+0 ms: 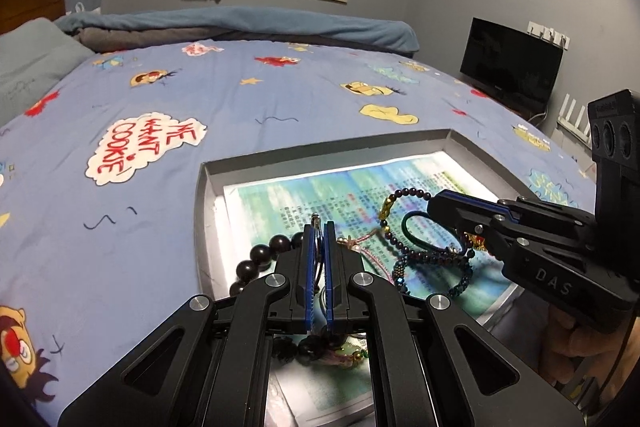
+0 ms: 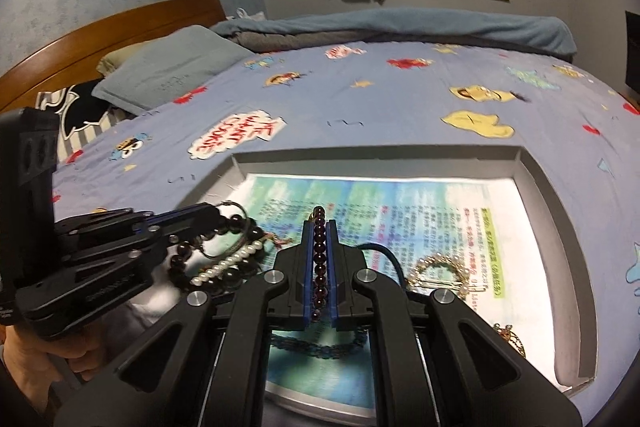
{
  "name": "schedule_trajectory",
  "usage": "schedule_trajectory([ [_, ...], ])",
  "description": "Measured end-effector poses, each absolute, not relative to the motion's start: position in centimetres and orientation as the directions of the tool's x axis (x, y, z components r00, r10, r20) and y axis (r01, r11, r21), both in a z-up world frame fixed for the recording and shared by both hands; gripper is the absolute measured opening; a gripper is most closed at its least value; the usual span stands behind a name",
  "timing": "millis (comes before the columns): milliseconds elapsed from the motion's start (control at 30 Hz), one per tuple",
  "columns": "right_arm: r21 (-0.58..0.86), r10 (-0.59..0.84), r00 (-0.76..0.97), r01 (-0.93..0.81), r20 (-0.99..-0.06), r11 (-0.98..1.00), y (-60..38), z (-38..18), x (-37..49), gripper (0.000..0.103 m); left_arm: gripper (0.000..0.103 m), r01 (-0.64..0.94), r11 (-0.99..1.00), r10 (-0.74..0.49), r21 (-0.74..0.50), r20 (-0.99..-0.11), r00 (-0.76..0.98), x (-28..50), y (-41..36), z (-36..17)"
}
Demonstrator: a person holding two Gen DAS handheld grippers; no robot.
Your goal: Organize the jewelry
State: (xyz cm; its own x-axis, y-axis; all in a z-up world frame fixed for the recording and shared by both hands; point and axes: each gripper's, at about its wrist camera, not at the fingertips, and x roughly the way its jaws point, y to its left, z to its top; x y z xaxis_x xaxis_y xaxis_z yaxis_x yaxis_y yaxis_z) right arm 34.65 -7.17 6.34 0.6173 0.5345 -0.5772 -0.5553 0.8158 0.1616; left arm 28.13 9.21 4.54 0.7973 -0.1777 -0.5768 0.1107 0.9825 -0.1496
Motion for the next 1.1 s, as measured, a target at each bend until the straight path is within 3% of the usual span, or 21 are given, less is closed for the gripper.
schedule_trajectory([
  [133,0.154,0.517,0.619,-0.543,-0.591,0.826,-7.3,6.0,34.7,0.006,0.007,0.108,0.985,-0.166,-0.134,-0.588,0.792,28.2,8.9,4.2],
  [300,0.144,0.510,0.625,-0.540,-0.591,0.829,-7.3,6.0,34.5,0.007,0.035,0.105,0.987,-0.154,-0.118,-0.571,0.806,27.7,8.7,4.5],
  [400,0.131,0.508,0.635,-0.543,-0.582,0.829,-7.4,6.1,34.1,0.019,0.037,0.109,0.989,-0.147,-0.100,-0.566,0.811,27.5,8.4,4.7],
  [467,0.123,0.509,0.647,-0.545,-0.568,0.830,-7.6,6.5,33.7,0.037,0.055,0.105,0.990,-0.139,-0.092,-0.556,0.820,27.3,8.3,4.8],
  [500,0.119,0.511,0.654,-0.547,-0.558,0.829,-7.8,6.7,33.4,0.039,0.074,0.105,0.990,-0.138,-0.092,-0.540,0.830,27.0,8.3,5.0],
  [533,0.115,0.512,0.659,-0.547,-0.551,0.829,-8.0,6.8,33.3,0.042,0.082,0.107,0.990,-0.140,-0.093,-0.527,0.838,26.7,8.3,5.2],
  [900,0.089,0.490,0.715,-0.520,-0.498,0.850,-11.0,7.9,31.7,0.058,0.093,0.106,0.990,-0.135,-0.088,-0.481,0.866,25.2,8.2,5.9],
  [1100,0.114,0.505,0.735,-0.514,-0.452,0.850,-12.7,8.2,30.7,0.075,0.097,0.100,0.992,-0.127,-0.082,-0.464,0.877,24.1,7.9,5.9],
])
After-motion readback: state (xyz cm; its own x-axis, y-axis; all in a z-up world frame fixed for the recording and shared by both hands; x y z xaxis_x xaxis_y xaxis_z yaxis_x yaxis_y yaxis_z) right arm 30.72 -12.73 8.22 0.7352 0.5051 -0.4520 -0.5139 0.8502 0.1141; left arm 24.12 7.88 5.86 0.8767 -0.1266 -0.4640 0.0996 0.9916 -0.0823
